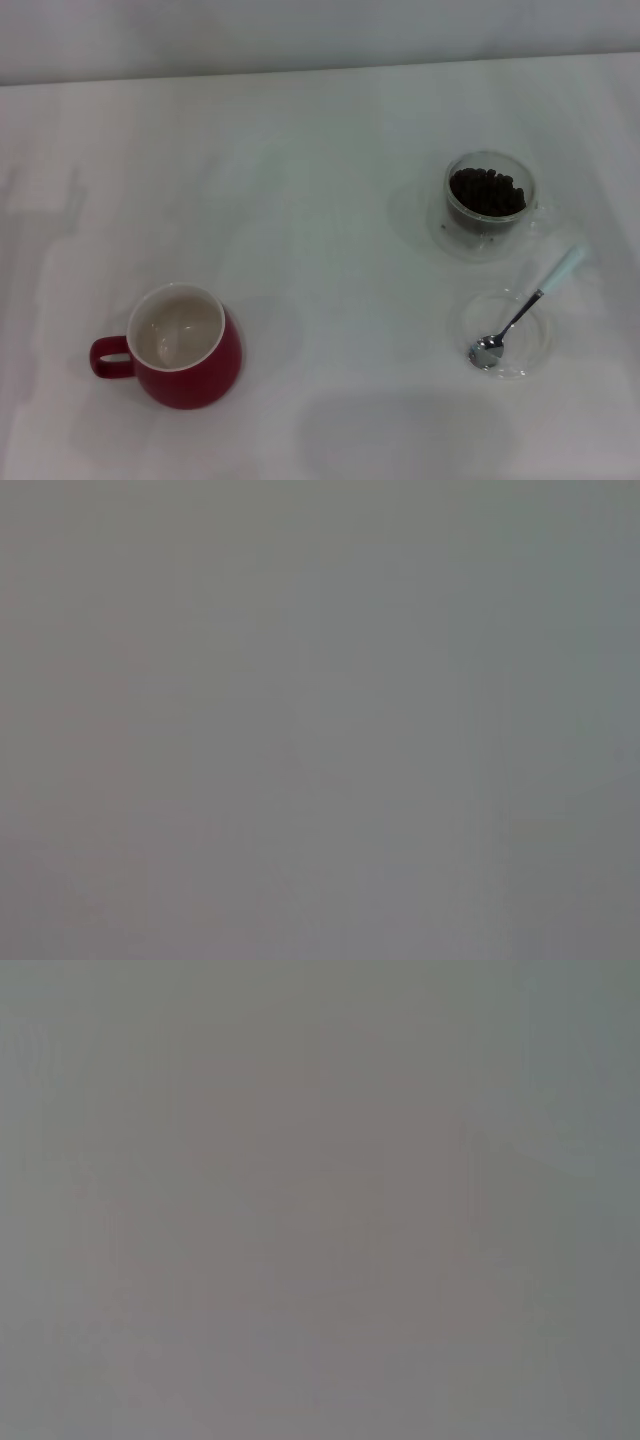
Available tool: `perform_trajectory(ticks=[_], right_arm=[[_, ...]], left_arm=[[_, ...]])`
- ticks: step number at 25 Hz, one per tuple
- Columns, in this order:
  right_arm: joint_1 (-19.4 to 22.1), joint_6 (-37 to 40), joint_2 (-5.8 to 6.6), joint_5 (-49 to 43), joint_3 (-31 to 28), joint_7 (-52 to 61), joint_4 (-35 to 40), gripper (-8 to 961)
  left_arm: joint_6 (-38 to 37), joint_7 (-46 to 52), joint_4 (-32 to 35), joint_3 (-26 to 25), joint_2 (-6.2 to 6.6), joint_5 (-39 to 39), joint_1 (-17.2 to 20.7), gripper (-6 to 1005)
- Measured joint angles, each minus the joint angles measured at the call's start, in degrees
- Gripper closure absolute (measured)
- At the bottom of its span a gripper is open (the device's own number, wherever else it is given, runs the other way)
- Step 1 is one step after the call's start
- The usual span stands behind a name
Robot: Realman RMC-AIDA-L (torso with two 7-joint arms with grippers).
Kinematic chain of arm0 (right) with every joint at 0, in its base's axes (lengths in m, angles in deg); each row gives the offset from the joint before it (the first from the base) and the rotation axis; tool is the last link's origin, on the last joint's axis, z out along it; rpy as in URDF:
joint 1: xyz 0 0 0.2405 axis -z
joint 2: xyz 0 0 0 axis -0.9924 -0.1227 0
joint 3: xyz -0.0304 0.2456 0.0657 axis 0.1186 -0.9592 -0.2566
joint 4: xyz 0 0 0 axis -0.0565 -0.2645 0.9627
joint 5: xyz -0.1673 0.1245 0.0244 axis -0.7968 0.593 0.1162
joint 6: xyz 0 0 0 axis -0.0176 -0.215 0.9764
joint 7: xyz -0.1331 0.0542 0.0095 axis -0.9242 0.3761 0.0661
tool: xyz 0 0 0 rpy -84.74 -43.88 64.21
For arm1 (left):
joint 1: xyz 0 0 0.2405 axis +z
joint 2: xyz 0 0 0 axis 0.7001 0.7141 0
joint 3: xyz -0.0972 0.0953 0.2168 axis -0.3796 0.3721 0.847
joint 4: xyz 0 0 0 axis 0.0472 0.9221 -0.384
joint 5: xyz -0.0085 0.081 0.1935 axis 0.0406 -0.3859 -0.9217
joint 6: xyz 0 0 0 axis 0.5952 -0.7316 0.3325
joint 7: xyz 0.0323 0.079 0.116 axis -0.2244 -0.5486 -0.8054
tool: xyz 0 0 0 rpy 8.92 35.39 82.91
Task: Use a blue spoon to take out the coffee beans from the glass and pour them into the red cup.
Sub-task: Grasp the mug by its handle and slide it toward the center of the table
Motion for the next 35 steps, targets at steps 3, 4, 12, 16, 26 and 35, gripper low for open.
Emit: perform_trajectory(ticks=[3,4,12,16,26,35], right_arm=[[-0.46,0.81,-0.03,-0.31,0.62,-0.33,0.15,96],[-0.44,0.81,-0.01,-0.35,0.82,-0.32,0.39,96],[-0.08,0.19,0.09,-0.4,1.69,1.09,3.35,96],[0.15,0.2,0.15,-0.42,1.75,1.11,3.57,96],[2.28,0.3,0.59,-0.5,1.76,1.14,5.58,96],[3.57,-1.0,0.35,-0.92,1.65,1.12,7.13,96]], left_arm=[[-0.11,0.12,0.2,0.05,-0.05,-0.02,0.5,225],[-0.13,0.29,0.42,0.06,-0.07,-0.03,0.74,226],[0.25,0.14,0.23,1.92,-0.22,-0.18,0.98,227],[0.28,0.15,0.48,2.91,-0.27,-0.2,1.34,228],[-0.05,1.83,1.82,9.77,-0.32,-0.2,5.75,231],[-2.01,-0.92,3.56,16.87,-0.27,-0.36,12.37,230]])
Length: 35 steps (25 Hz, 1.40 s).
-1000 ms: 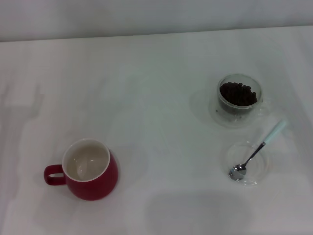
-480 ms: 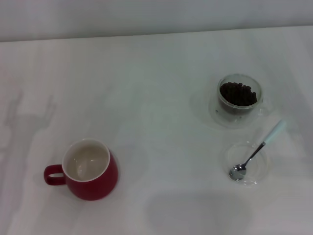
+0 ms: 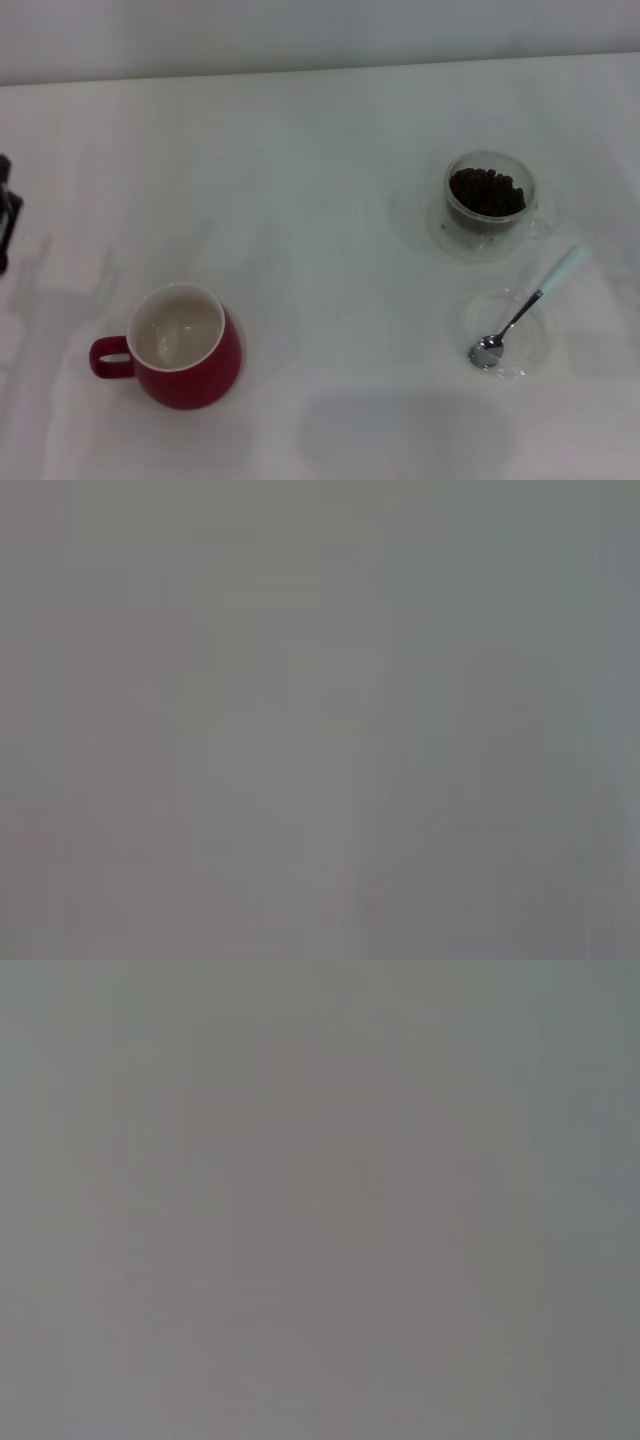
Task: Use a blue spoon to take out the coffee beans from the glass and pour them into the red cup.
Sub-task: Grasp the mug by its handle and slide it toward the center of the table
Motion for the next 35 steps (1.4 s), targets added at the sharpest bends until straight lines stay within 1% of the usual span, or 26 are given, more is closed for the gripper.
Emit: perform_trajectory(ticks=[1,4,8,11,14,17,23,28,31,35], right_arm=[[0.14,-0.3,-0.02,0.06,-0.12,-0.01,-0.21,96],[0.63,-2.18,-0.09,0.3,-0.41,-0.19,-1.34,96],[1.74,-5.01,-0.1,0.2,-0.28,-0.58,-2.4,96],[2.59,-5.75,-0.1,-0.02,0.08,-0.65,-2.63,96],[3.9,-5.93,-0.1,-0.04,0.14,-0.72,-2.56,96],[4.95,-5.99,-0.22,-0.04,0.16,-0.76,-3.19,96],[5.48,-5.35,-0.32,-0.04,0.27,-0.84,-5.58,96],[5.51,-5.32,-0.37,-0.09,0.99,-0.85,-5.76,96],[5.45,-5.28,-0.36,-0.09,0.95,-0.85,-5.73,96],[5.57,-4.88,-0.36,-0.07,0.98,-0.84,-5.75,96]], left_arm=[[-0.36,-0.52,0.0,0.29,0.02,-0.02,0.35,230],[-2.74,-3.0,-0.11,1.43,0.12,-0.12,3.54,231],[-4.02,-2.61,-0.33,1.96,0.19,-0.4,7.6,232],[-4.36,-2.43,-0.41,3.39,0.16,-0.44,10.37,232],[-4.66,-2.49,-0.67,5.93,0.19,-0.48,12.7,233],[-4.35,-2.73,-1.58,6.78,0.15,-1.54,14.05,231],[-2.4,-3.14,-2.21,6.82,-0.02,-5.98,16.45,231],[0.12,-2.42,-2.29,6.86,0.06,-6.5,18.33,233],[3.95,-2.37,-2.32,6.88,-0.02,-6.83,18.88,233],[8.16,-1.98,-2.33,6.87,-0.04,-7.02,18.39,231]])
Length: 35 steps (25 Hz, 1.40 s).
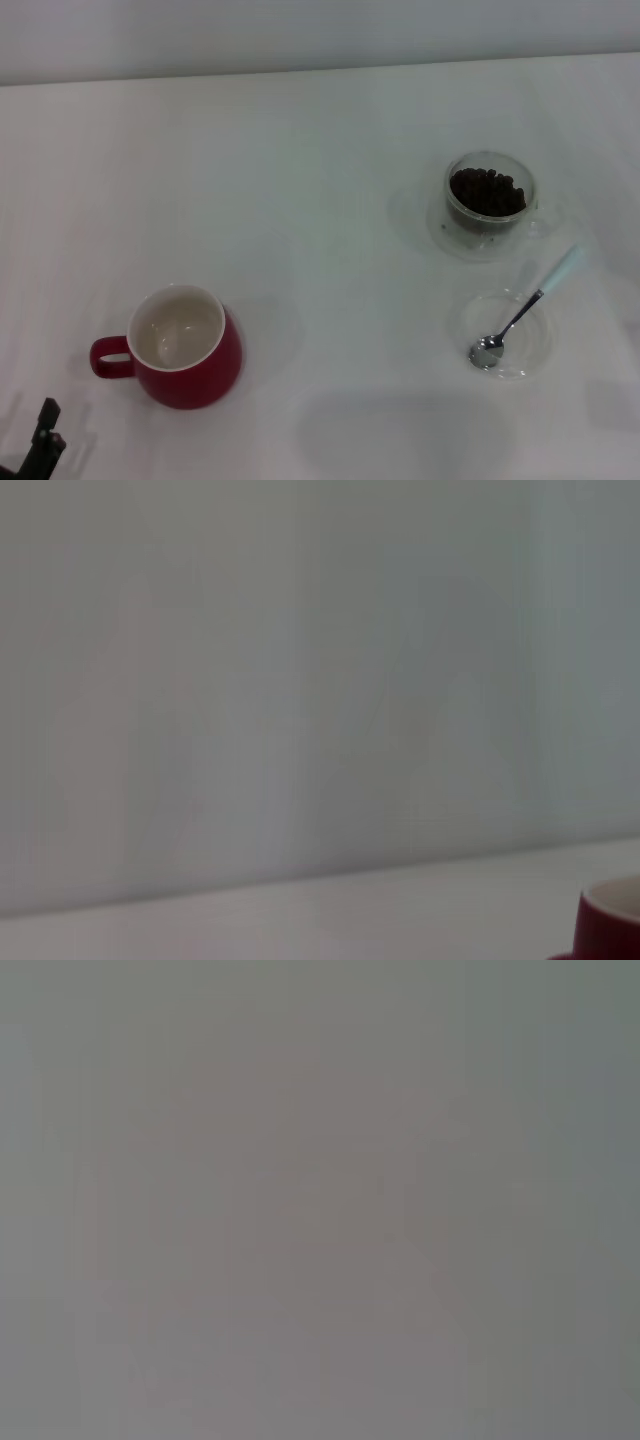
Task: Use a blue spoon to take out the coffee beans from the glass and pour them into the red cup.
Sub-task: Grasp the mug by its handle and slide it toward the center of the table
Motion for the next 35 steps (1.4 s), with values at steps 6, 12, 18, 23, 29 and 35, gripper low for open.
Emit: perform_trajectory(ticks=[6,12,18,23,29,35], right_arm=[[0.55,0.17,0.0,-0.02,0.03,0.0,-0.47,96],[1.55,-0.47,0.0,-0.02,-0.03,0.0,-0.61,96],[2.44,-2.37,-0.08,0.48,-0.41,0.0,-1.29,96],[2.66,-2.66,-0.09,0.49,-0.45,0.0,-1.7,96],[2.66,-3.38,-0.09,0.52,-0.52,0.0,-2.04,96],[2.68,-3.48,-0.09,0.42,-0.38,0.0,-2.57,96]], left_arm=[[5.21,0.63,0.1,0.0,-0.01,0.27,-2.68,230],[6.96,1.36,0.0,0.0,0.01,0.17,-5.78,232],[9.9,3.21,-0.01,0.01,0.08,-1.03,-8.21,231],[10.12,3.45,0.0,0.0,0.1,-2.4,-9.05,231],[10.51,3.25,0.01,0.01,0.05,-3.03,-9.52,232],[10.54,3.31,-0.14,-0.01,0.09,-2.91,-9.71,233]])
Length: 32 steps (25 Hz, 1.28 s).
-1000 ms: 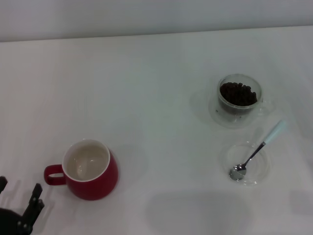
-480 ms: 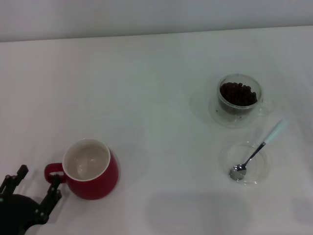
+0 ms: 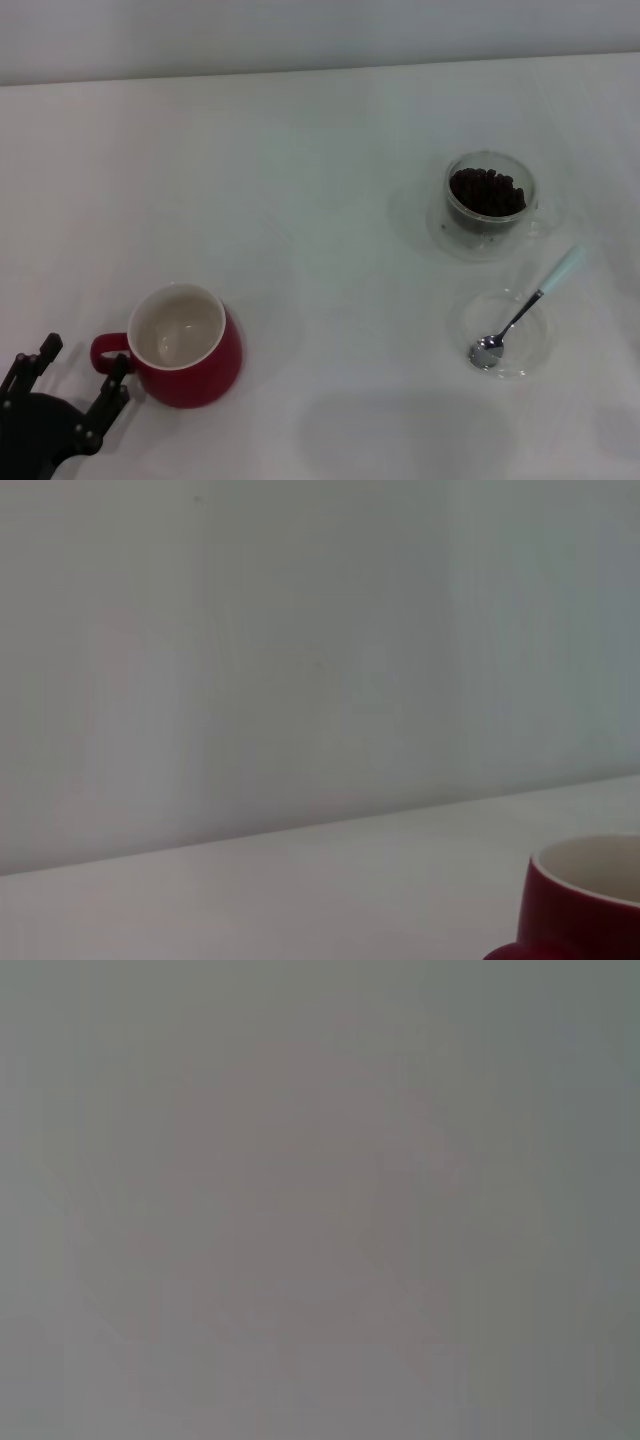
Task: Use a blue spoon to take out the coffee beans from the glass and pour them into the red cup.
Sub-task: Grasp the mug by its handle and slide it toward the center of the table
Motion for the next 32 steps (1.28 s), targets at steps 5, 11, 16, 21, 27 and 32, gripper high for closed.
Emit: perform_trajectory(ticks=[5,11,16,21,27,32], right_arm=[[0.29,0.14,0.0,0.09,-0.08,0.0,-1.06,96],[0.1,0.27,0.0,-0.14,0.2,0.0,-1.12,96],[-0.24,-0.36,-0.07,-0.31,0.28,0.0,-1.61,96],[-0.42,-0.66,-0.09,-0.34,0.31,0.0,-1.84,96],[-0.9,-0.07,-0.09,-0.35,0.29,0.0,-1.83,96],[-1.22,0.19,-0.16,-0.35,0.37,0.0,-1.85,96]], left_arm=[[0.02,0.15,-0.34,-0.38,-0.01,0.31,0.21,232],[1.89,0.21,-0.38,-0.49,0.01,0.41,-0.42,235],[2.11,0.21,-0.09,-0.53,0.07,0.42,-0.95,262],[2.2,0.21,-0.23,-0.53,0.08,0.42,-1.82,369],[2.63,0.12,-0.3,-0.3,0.05,0.41,-2.6,398],[2.99,-0.03,0.23,-0.07,-0.07,-0.05,-1.83,419]])
